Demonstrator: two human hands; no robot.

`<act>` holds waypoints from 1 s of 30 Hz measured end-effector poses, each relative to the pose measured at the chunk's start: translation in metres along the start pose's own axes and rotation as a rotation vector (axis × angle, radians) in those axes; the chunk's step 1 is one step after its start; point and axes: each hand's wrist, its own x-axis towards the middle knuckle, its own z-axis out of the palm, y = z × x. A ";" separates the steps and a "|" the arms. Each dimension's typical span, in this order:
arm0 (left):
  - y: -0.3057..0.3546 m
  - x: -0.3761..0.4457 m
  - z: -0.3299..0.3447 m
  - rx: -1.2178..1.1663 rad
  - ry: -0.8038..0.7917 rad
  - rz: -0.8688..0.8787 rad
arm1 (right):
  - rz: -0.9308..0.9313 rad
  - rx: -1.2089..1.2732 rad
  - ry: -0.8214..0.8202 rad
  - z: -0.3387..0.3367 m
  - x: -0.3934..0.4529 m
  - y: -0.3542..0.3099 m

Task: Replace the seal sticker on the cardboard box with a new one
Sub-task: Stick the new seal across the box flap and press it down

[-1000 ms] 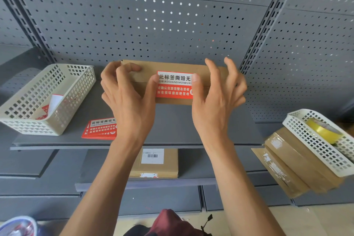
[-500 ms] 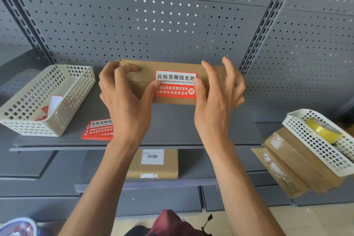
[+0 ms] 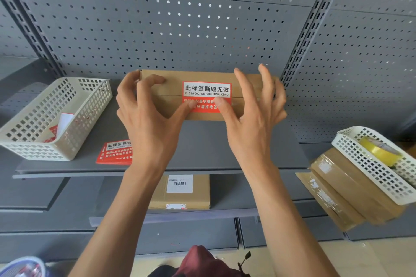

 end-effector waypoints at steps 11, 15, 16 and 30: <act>-0.004 0.002 -0.005 -0.061 0.002 0.040 | -0.055 0.051 -0.001 -0.006 0.004 0.012; -0.002 -0.001 -0.005 -0.066 0.006 0.038 | -0.056 0.061 -0.019 -0.007 0.003 0.010; -0.001 -0.001 -0.005 -0.058 0.001 0.040 | -0.052 0.066 -0.030 -0.007 0.003 0.009; -0.005 -0.001 -0.011 -0.074 -0.013 0.047 | -0.115 0.209 -0.068 -0.015 0.003 0.028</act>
